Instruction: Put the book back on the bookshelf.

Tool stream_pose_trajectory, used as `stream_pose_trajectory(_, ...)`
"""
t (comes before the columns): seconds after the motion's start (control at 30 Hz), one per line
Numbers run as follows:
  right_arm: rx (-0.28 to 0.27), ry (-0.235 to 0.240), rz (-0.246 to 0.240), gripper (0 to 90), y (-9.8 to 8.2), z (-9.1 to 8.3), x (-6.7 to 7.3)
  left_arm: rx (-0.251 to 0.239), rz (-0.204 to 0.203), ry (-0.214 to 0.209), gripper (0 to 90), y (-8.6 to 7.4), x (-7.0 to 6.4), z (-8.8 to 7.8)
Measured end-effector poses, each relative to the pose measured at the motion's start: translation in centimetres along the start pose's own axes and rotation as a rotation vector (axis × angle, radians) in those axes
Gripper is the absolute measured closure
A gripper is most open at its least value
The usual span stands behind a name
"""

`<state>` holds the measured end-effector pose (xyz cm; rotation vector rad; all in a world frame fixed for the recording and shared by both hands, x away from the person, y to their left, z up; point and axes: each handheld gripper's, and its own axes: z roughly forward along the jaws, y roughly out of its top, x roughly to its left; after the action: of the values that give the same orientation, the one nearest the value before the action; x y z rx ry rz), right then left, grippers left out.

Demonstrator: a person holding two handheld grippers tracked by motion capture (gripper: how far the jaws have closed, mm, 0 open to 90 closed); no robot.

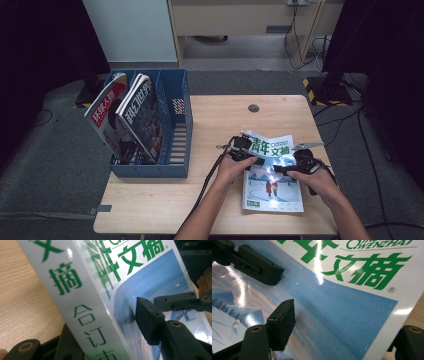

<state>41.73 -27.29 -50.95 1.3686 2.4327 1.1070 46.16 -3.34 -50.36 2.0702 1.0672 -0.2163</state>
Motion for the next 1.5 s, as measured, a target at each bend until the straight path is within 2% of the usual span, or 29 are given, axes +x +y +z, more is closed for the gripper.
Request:
stream_pose_trajectory(0.23, 0.009, -0.004, 0.001, 23.4, 0.0, -0.1, 0.0, -0.015, -0.021, 0.008, 61.0, 0.0, -0.2, -0.2)
stream_pose_trajectory(0.3, 0.017, -0.004, 0.014, 19.4, 0.0, -0.1, 0.0, -0.019, -0.019, 0.008, 63.6, 0.0, -0.3, -0.3)
stream_pose_trajectory(0.57, 0.029, -0.014, 0.029, 13.6, -0.1, -0.4, -0.4, -0.028, 0.021, 0.013, 66.4, 0.2, -1.1, -0.9)
stream_pose_trajectory(0.77, 0.032, -0.037, 0.025, 13.3, -0.4, -0.6, -0.7, -0.014, 0.060, 0.029, 67.4, 0.1, -1.2, -1.7)
stream_pose_trajectory(0.8, 0.027, -0.035, 0.034, 14.5, -0.5, -0.7, -0.7, -0.017, 0.062, 0.032, 67.4, 0.1, -1.3, -1.8)
stream_pose_trajectory(1.07, 0.041, 0.000, 0.004, 21.4, -0.5, -0.3, 0.1, -0.019, 0.063, 0.026, 67.5, -0.5, -0.7, -2.7)
stream_pose_trajectory(1.27, 0.055, 0.002, -0.003, 20.8, -0.5, 0.1, 0.3, -0.019, 0.063, 0.021, 67.4, -0.6, -0.5, -2.9)
stream_pose_trajectory(1.33, 0.072, -0.005, -0.004, 18.1, -0.6, 0.3, 0.2, -0.021, 0.067, 0.019, 67.5, -0.6, -0.5, -3.1)
stream_pose_trajectory(1.43, 0.063, 0.017, 0.017, 18.6, -0.9, 0.6, 0.4, -0.023, 0.074, 0.019, 67.6, -0.7, -0.4, -3.3)
stream_pose_trajectory(1.5, 0.059, 0.022, 0.014, 19.0, -0.9, 0.6, 0.5, -0.021, 0.075, 0.022, 67.6, -0.7, -0.4, -3.4)
